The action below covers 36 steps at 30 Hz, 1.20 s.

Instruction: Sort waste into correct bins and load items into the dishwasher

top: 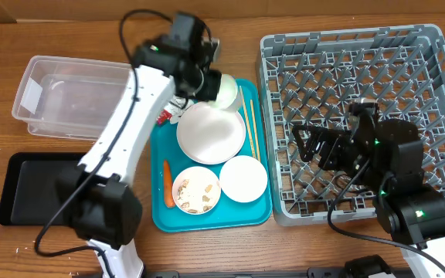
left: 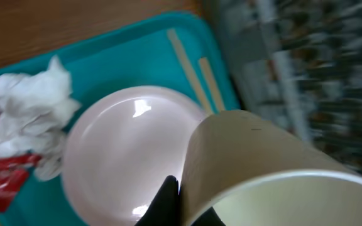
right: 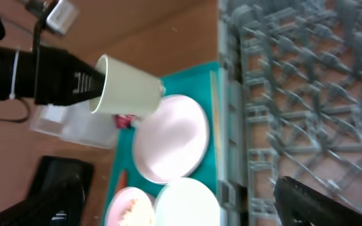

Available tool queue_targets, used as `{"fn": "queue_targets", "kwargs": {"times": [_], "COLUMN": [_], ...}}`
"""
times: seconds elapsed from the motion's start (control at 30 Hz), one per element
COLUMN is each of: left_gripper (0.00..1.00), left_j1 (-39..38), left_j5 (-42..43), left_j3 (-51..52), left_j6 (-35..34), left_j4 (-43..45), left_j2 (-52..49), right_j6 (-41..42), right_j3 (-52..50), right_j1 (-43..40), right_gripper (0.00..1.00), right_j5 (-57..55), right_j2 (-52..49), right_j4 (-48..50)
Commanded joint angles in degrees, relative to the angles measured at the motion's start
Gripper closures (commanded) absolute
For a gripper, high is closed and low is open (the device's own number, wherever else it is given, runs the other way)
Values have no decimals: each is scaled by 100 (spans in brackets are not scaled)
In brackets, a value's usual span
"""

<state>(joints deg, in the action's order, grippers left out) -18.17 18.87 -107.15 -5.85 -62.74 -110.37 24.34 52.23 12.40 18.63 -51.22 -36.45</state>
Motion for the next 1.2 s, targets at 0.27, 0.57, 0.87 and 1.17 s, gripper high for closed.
{"fn": "queue_targets", "kwargs": {"times": [0.27, 0.57, 0.87, 1.17], "left_gripper": [96, 96, 96, 96], "left_j1": [732, 520, 192, 22], "left_j5": [5637, 6024, 6022, 6026], "left_j3": [-203, -203, -203, -203], "left_j6": [719, 717, 713, 581], "left_j4": [-109, -345, -354, -354], "left_j2": [151, 151, 151, 151], "right_j6": [46, 490, 487, 487], "right_j3": [157, 157, 157, 157], "right_j1": [-13, -9, -9, -11], "right_gripper": [6, 11, 10, 9], "right_j5": [2656, 3318, 3637, 3501], "right_j2": [-365, -981, -1119, -1178], "right_j4": [1681, 2820, 3845, 3805]}}
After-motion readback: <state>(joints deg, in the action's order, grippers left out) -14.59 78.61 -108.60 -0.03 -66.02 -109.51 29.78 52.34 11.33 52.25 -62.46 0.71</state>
